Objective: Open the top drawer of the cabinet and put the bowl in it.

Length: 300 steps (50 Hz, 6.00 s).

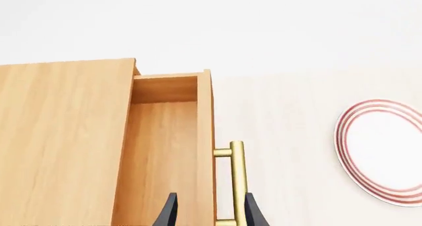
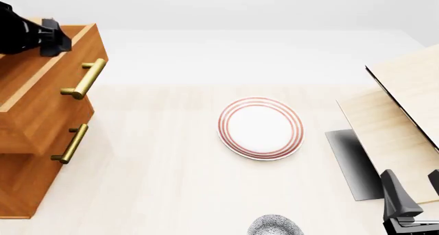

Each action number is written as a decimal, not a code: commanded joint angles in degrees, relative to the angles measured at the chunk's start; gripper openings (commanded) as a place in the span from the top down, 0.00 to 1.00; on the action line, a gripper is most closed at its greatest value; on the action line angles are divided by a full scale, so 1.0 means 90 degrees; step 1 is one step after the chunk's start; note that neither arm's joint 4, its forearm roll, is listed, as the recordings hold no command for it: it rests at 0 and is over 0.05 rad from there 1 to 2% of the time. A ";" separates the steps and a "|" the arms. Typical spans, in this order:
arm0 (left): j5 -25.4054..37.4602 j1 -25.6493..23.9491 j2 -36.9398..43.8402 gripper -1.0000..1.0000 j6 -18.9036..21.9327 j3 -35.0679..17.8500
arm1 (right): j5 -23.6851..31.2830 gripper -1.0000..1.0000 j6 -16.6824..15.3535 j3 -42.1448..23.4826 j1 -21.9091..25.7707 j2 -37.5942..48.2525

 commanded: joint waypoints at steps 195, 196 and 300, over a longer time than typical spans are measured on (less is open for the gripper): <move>-0.0664 -0.2076 0.0431 0.00 -0.0167 0.0738 | 0.0001 0.00 0.0000 0.0004 0.0001 -0.0001; -0.0653 -0.2098 0.0425 0.00 -0.0174 0.0730 | 0.0000 0.00 -0.0002 0.0004 0.0000 -0.0005; -0.0228 -0.3308 -0.1994 0.00 0.1189 0.1737 | 0.0001 0.00 -0.0005 0.0003 0.0000 -0.0005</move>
